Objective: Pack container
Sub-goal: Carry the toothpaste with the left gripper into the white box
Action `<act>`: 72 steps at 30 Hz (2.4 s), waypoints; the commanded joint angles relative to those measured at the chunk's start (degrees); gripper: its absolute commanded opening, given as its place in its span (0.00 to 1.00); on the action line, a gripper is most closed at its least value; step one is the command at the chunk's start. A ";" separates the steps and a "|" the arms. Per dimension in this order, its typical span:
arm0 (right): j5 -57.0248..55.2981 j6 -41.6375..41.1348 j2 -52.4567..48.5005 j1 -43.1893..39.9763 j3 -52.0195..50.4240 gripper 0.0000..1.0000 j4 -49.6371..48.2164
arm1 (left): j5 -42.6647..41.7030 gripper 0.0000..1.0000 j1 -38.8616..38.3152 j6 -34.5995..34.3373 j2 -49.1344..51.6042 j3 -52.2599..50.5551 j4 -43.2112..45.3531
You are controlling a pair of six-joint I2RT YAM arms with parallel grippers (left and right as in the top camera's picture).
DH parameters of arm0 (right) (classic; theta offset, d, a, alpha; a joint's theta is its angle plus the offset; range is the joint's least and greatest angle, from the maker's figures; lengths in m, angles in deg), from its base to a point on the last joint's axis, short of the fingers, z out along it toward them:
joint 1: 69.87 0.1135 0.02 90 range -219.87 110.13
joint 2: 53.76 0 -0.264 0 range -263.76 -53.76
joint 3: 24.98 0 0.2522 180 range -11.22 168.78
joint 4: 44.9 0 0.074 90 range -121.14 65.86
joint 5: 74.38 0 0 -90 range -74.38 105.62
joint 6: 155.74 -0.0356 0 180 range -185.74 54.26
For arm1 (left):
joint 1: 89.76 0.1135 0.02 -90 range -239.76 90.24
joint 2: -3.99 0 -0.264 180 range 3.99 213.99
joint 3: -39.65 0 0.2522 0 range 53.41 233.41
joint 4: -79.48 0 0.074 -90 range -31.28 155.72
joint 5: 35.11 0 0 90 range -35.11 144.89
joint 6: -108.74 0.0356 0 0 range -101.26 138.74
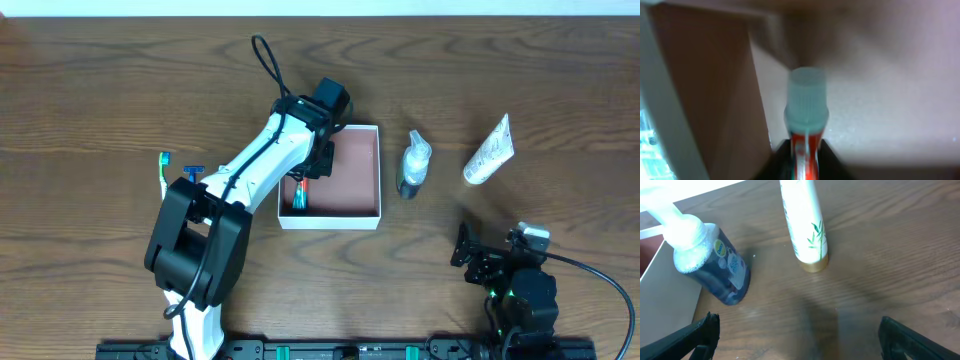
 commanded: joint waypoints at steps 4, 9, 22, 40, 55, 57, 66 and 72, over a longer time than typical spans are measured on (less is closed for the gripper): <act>-0.24 -0.39 0.46 -0.63 -0.13 0.99 0.07 | 1.57 0.38 -0.35 -1.38 0.48 0.24 -0.37; -0.22 -0.37 0.46 -0.63 -0.13 0.99 0.07 | 1.40 0.46 -0.50 -1.38 -0.52 0.42 -0.44; -0.22 -0.39 0.46 -0.63 -0.13 0.99 0.07 | -6.10 0.46 -1.07 -0.70 -12.76 5.46 -1.07; -0.24 -0.37 0.46 -0.63 -0.13 0.99 0.07 | -5.42 0.19 -4.59 7.34 3.28 1.44 2.45; -0.22 -0.39 0.46 -0.63 -0.13 0.99 0.07 | 1.46 0.19 -4.48 10.19 11.04 1.44 6.51; -0.22 -0.39 0.46 -0.63 -0.13 0.99 0.07 | 5.42 0.19 -4.48 10.14 11.04 1.44 6.54; -0.22 -0.39 0.46 -0.63 -0.13 0.99 0.07 | 8.61 0.19 -4.46 9.88 11.04 1.44 4.57; -0.24 -0.39 0.46 -0.63 -0.13 0.99 0.07 | 8.57 0.20 -4.50 9.88 10.38 1.62 3.63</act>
